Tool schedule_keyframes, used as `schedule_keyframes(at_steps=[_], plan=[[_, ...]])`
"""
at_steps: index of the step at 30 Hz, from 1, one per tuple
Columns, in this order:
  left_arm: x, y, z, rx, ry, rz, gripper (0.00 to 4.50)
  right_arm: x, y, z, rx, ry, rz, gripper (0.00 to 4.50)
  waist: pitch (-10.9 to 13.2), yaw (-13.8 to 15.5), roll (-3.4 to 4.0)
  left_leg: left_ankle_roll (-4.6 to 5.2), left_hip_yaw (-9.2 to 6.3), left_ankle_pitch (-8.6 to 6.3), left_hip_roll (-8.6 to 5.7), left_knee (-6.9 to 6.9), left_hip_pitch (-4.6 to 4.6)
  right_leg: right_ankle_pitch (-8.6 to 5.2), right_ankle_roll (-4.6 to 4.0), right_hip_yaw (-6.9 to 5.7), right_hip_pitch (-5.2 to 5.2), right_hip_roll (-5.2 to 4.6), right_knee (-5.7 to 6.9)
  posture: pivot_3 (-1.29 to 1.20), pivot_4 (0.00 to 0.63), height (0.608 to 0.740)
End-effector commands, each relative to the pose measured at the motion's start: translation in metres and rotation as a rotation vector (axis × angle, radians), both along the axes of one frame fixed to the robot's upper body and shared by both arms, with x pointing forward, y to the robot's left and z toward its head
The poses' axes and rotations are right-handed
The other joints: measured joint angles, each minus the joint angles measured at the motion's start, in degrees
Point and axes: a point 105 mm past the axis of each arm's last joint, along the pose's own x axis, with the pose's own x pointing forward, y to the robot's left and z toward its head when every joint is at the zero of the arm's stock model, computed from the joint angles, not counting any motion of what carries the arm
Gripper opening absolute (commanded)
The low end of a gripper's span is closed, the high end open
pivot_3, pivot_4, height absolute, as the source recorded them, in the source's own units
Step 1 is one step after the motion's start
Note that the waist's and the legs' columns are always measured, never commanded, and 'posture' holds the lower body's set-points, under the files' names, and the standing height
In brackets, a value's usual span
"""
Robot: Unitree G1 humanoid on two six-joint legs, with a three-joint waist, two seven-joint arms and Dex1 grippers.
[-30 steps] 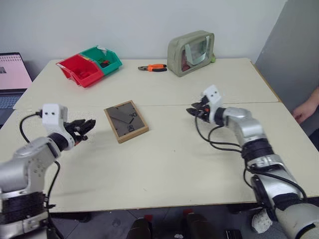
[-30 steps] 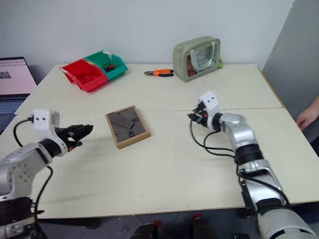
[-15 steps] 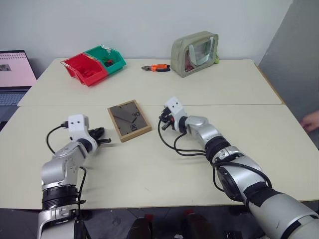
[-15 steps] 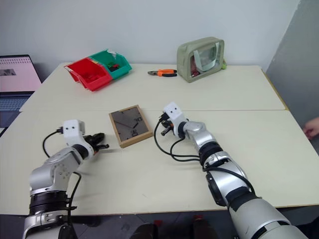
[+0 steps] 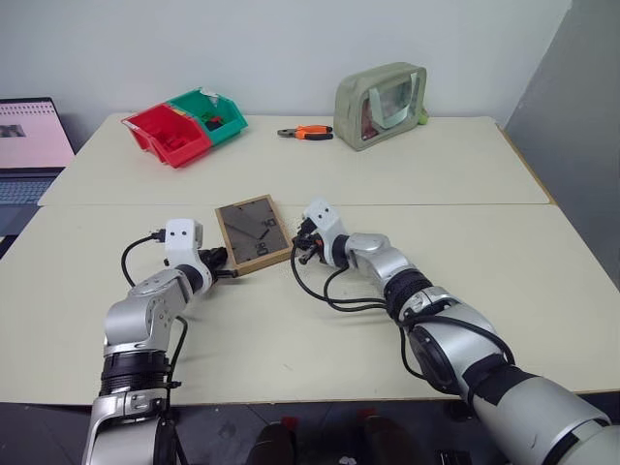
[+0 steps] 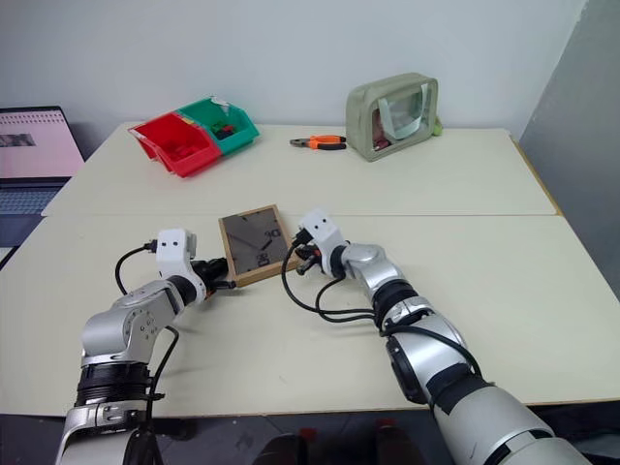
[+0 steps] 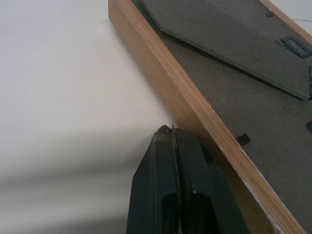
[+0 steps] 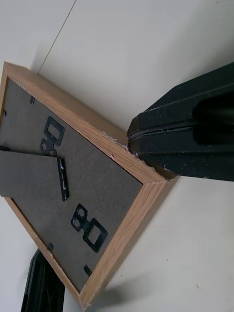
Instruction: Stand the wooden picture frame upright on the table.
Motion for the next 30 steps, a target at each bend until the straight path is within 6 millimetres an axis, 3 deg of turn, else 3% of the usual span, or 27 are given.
schedule_keyframes(at_steps=[1,11,15,25,30], plan=[[-0.003,-0.036,-0.003,-0.012,0.020,-0.140,0.04,-0.008,0.011,0.011,0.034,-0.014,0.078,0.00,0.00,0.00,0.00,0.00,0.00,0.00,0.00,0.00,0.00,0.00,0.00,0.00,0.00,0.00,0.00,0.00,0.150,0.740],[-0.018,-0.066,-0.014,0.038,0.101,-0.306,0.04,-0.032,0.002,0.001,0.009,0.001,0.220,0.00,-0.01,0.10,0.02,0.00,-0.05,0.00,-0.03,0.00,0.10,-0.01,0.01,-0.04,0.17,0.00,-0.07,0.00,0.150,0.740],[-0.031,-0.082,-0.015,0.084,0.147,-0.416,0.04,-0.039,-0.011,0.004,-0.003,-0.020,0.236,0.00,-0.01,0.24,0.02,0.00,-0.11,0.00,-0.03,0.00,0.10,-0.01,0.02,-0.07,0.22,0.00,-0.12,0.00,0.150,0.740],[-0.067,-0.109,-0.012,0.114,0.228,-0.612,0.04,-0.082,-0.040,0.016,-0.052,-0.030,0.343,0.00,-0.02,0.54,0.03,0.00,-0.10,0.00,-0.09,0.00,0.10,-0.05,0.08,-0.06,0.25,0.01,-0.15,0.00,0.150,0.740],[-0.095,-0.105,-0.012,0.143,0.293,-0.706,0.04,-0.098,-0.056,0.016,-0.116,-0.048,0.365,0.00,-0.01,0.22,0.03,0.00,-0.10,-0.01,-0.09,-0.01,0.11,-0.06,0.08,-0.05,0.24,0.03,-0.15,0.00,0.150,0.740]])
